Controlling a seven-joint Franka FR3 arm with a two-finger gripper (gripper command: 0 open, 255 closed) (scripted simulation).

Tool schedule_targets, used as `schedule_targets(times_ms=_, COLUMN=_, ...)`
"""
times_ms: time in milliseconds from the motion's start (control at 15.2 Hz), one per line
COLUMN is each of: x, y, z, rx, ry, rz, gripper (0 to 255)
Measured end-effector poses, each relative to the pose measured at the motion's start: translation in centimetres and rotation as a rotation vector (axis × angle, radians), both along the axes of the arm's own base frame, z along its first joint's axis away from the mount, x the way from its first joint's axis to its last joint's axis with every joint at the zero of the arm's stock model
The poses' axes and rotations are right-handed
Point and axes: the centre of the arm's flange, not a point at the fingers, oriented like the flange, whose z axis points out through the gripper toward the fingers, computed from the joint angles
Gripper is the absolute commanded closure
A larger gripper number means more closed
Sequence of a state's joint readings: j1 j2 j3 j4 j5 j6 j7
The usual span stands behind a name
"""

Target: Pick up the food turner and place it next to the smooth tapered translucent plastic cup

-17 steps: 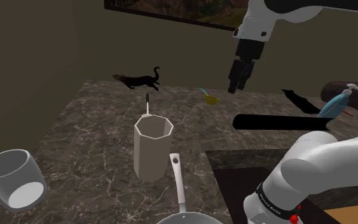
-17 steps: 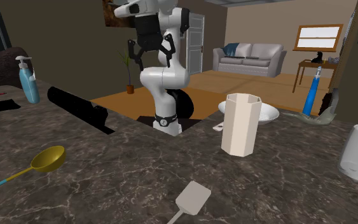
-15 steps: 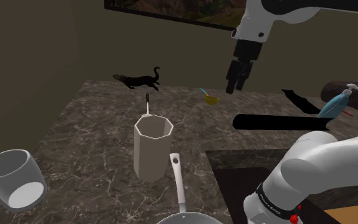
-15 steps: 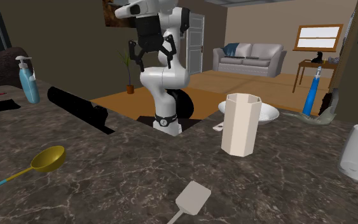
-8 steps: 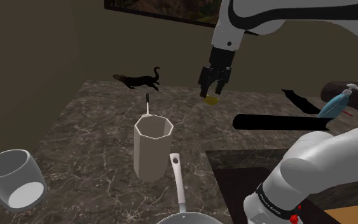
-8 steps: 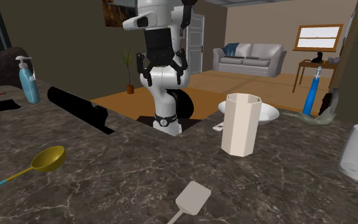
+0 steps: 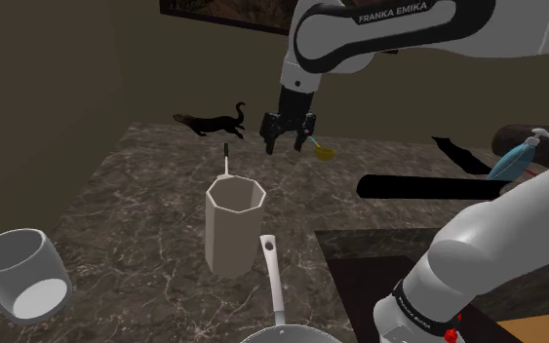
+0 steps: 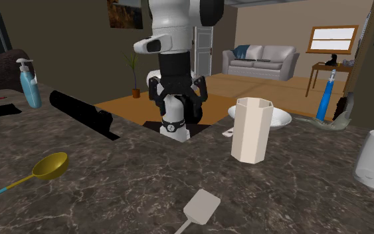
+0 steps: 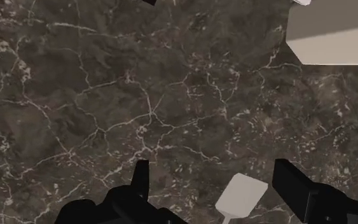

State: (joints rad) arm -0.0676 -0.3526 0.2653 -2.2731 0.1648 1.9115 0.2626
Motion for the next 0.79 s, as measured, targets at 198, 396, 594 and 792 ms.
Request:
schedule_targets(times_ms=198, x=3.3, y=1.0, z=-2.0, rx=-0.013, ry=-0.011, rz=-0.062, gripper=0)
schedule_targets(times_ms=396, x=6.7, y=1.8, z=-3.3, rx=-0.027, ry=-0.024, rz=-0.125, gripper=0)
schedule_targets(times_ms=594, x=9.9, y=2.8, z=-5.2, rx=-0.040, ry=-0.035, rz=-0.186, gripper=0)
schedule_targets(times_ms=792, x=13.3, y=3.4, z=-6.7, rx=-0.052, ry=-0.047, rz=-0.248, gripper=0)
